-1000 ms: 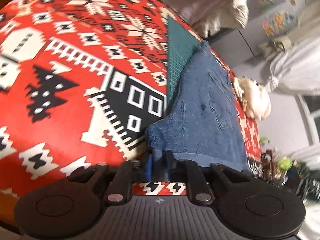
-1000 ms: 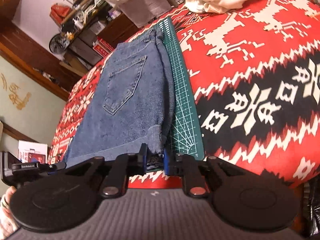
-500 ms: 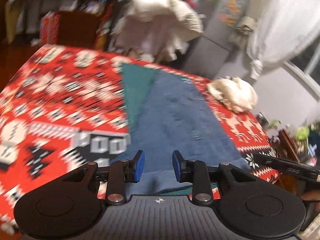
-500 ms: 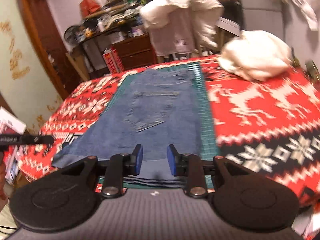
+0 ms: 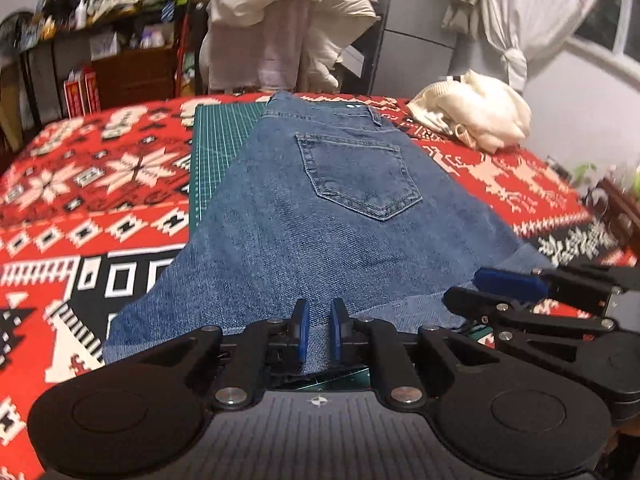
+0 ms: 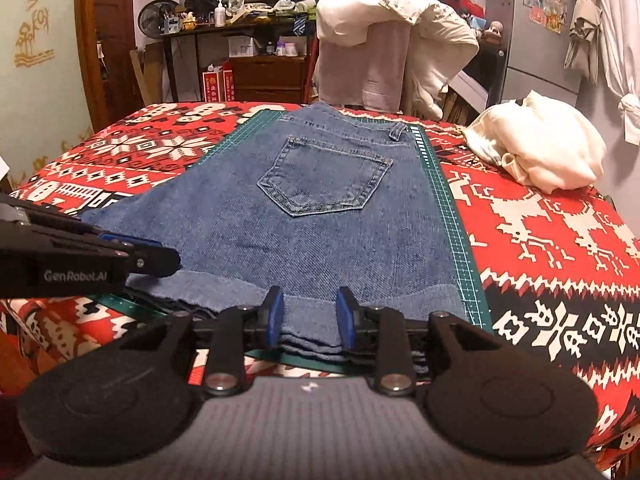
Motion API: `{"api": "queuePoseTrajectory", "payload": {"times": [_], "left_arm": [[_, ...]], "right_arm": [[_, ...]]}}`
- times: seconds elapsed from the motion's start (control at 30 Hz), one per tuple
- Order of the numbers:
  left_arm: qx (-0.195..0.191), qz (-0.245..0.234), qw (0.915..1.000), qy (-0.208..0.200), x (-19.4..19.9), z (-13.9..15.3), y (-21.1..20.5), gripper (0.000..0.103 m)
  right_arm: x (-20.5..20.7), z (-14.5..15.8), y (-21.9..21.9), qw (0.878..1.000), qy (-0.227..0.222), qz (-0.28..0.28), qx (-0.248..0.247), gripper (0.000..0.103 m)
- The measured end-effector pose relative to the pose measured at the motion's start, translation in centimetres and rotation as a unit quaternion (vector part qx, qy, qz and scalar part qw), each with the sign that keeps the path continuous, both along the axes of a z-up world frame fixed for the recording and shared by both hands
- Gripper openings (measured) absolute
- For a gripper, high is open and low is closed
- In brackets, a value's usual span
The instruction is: Fold clothes
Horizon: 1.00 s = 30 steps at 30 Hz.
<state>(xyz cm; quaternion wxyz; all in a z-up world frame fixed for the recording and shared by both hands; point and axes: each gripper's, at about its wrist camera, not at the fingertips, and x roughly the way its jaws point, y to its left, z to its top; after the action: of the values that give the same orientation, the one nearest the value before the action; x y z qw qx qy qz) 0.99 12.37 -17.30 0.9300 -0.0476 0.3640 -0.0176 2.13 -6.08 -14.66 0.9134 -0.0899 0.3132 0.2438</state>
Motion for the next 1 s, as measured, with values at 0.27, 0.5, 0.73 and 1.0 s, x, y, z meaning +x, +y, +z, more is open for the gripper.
{"api": "queuePoseTrajectory", "payload": {"times": [0.27, 0.5, 0.73, 1.0], "left_arm": [[0.0, 0.002, 0.9997, -0.023, -0.7, -0.4, 0.0, 0.014], [-0.012, 0.0, 0.9997, -0.022, -0.6, -0.4, 0.4, 0.014], [-0.022, -0.001, 0.9995, -0.022, -0.6, -0.5, 0.8, 0.014], [-0.027, 0.0, 0.9995, -0.017, -0.5, -0.3, 0.8, 0.014]], "right_arm": [[-0.8, -0.6, -0.1, 1.0, -0.025, -0.001, 0.001, 0.032], [-0.1, -0.2, -1.0, 1.0, -0.011, 0.0, 0.004, 0.033], [-0.1, -0.1, -4.4, 0.999, -0.02, -0.044, 0.015, 0.015], [-0.6, 0.6, -5.2, 0.997, -0.007, -0.066, 0.036, 0.02]]}}
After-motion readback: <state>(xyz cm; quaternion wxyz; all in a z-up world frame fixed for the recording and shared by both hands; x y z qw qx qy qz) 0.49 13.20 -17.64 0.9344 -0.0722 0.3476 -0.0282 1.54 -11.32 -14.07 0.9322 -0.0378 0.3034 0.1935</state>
